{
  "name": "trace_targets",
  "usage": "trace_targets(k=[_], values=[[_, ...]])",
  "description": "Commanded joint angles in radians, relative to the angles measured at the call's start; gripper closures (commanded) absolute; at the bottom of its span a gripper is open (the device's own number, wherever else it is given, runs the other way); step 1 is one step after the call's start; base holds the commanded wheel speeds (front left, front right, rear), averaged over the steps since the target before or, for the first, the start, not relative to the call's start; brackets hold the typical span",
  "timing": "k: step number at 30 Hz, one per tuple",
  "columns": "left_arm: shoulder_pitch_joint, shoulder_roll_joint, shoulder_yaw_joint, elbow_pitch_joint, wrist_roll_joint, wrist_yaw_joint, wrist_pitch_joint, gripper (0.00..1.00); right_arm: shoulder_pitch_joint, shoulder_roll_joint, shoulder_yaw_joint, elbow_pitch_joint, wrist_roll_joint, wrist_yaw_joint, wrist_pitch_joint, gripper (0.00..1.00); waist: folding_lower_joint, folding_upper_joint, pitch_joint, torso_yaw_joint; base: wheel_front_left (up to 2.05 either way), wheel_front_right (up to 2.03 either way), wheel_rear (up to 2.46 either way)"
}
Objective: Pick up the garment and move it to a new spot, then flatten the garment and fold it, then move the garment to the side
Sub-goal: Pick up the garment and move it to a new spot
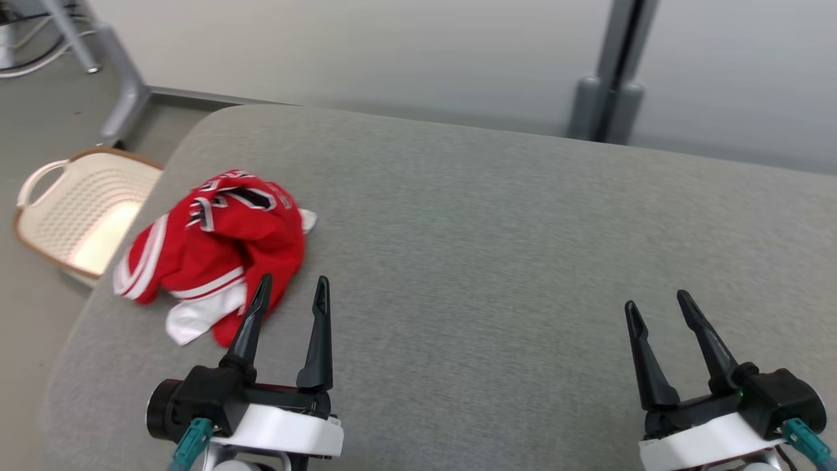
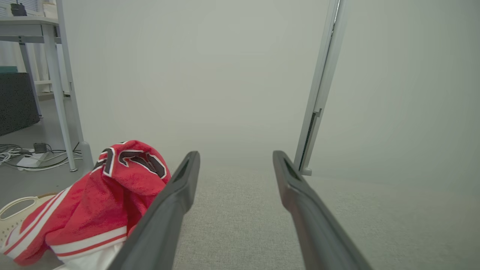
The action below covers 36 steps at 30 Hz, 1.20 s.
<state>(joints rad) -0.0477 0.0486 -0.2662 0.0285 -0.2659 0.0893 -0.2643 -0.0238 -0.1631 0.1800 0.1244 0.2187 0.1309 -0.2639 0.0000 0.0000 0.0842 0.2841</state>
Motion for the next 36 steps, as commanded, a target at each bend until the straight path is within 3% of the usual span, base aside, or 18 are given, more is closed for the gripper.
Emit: trace_targets(k=[1,8,17,25,31,36], values=[[0.010,0.004,0.008,-0.002,-0.001,0.002,0.000,0.00,0.005,-0.006,0.009,0.005,0.009,0.000,-0.001,0.00,0.0000,0.0000,-0.018,0.078,0.00,0.00,0.00],[0.047,0.004,0.038,-0.007,0.010,-0.003,0.000,0.00,0.006,0.000,0.089,0.018,0.030,0.000,-0.001,0.00,0.0000,0.0000,-0.051,0.214,0.00,0.00,0.00],[0.081,0.003,0.087,-0.068,-0.007,0.038,0.000,0.00,-0.085,-0.035,0.224,0.056,0.077,0.000,-0.001,0.00,0.0000,0.0000,-0.025,0.236,0.00,0.00,0.00],[0.076,0.004,0.100,-0.074,-0.011,0.045,0.000,0.00,-0.105,-0.050,0.242,0.078,0.108,0.000,-0.001,0.00,0.0000,0.0000,-0.025,0.235,0.00,0.00,0.00],[0.050,0.004,0.147,-0.056,-0.020,0.021,0.000,0.00,-0.083,-0.050,0.219,0.078,0.100,0.000,-0.001,0.00,0.0000,0.0000,-0.023,0.229,0.00,0.00,0.00],[0.020,0.003,0.180,0.009,-0.016,-0.037,0.000,0.00,-0.055,-0.038,0.159,0.046,0.102,0.000,-0.001,0.00,0.0000,0.0000,-0.016,0.222,0.00,0.00,0.00]])
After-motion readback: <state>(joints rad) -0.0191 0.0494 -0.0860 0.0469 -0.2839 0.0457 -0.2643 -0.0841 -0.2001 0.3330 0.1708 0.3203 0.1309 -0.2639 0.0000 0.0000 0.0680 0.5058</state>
